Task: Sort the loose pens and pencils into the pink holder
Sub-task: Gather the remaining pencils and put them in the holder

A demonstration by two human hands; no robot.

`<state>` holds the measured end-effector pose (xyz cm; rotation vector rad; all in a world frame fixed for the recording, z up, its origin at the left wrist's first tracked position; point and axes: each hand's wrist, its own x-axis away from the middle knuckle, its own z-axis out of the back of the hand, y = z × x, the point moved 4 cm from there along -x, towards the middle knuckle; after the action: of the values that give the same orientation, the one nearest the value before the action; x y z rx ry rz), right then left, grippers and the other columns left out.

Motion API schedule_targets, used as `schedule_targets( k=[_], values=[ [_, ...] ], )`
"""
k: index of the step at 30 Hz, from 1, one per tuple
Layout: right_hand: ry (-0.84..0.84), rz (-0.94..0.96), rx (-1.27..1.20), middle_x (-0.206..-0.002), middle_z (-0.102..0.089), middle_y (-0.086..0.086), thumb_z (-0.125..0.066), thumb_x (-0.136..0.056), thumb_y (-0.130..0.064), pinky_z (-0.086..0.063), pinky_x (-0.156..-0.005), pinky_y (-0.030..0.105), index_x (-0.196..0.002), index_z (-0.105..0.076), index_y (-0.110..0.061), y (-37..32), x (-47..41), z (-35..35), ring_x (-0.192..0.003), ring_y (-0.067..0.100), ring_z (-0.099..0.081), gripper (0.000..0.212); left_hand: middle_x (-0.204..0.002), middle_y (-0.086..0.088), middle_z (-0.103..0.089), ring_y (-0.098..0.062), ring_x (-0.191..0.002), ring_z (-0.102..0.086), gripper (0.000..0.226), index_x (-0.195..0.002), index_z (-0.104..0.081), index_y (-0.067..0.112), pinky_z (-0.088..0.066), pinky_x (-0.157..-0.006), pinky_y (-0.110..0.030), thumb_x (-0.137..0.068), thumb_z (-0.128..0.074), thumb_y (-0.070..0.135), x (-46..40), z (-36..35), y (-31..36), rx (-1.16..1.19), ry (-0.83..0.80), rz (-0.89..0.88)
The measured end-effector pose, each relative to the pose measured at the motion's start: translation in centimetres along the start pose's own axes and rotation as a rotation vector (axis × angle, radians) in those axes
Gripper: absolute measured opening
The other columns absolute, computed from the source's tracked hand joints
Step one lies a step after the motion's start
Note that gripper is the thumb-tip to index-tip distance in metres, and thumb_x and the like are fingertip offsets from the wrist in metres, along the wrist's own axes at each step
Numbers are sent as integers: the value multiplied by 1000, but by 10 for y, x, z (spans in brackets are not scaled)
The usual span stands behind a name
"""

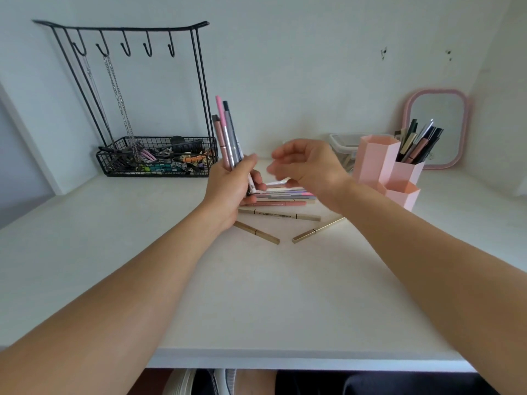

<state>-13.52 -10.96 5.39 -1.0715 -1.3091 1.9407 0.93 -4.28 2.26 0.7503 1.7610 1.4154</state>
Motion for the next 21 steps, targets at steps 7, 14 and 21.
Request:
schedule_targets(
  k=[7,14,21],
  values=[
    [-200,106,698,-70,-70,-8,-80,-77,-13,-47,-60,16,-80,-78,-15,13,-12,25,-54,-5,-56,4,-50,7,-38,-10,-43,-36,36,-72,-43,23,-22,-37,-20,-95,-68,33,-4,6,1,37,33,9],
    [-317,109,903,-75,-67,-10,-81,-78,-19,-37,-53,5,-86,-79,-19,27,-12,10,-57,-6,-53,9,-50,5,-37,-11,-39,-35,38,-68,-42,21,-22,-36,-20,-93,-66,35,-8,12,0,21,93,39],
    [-359,67,936,-69,-61,-17,-79,-80,-17,-36,-54,4,-85,-77,-20,24,-8,11,-64,-3,-54,6,-50,5,-34,-12,-42,-28,39,-65,-41,23,-19,-38,-20,-93,-66,34,-6,10,-1,7,73,56]
  ],
)
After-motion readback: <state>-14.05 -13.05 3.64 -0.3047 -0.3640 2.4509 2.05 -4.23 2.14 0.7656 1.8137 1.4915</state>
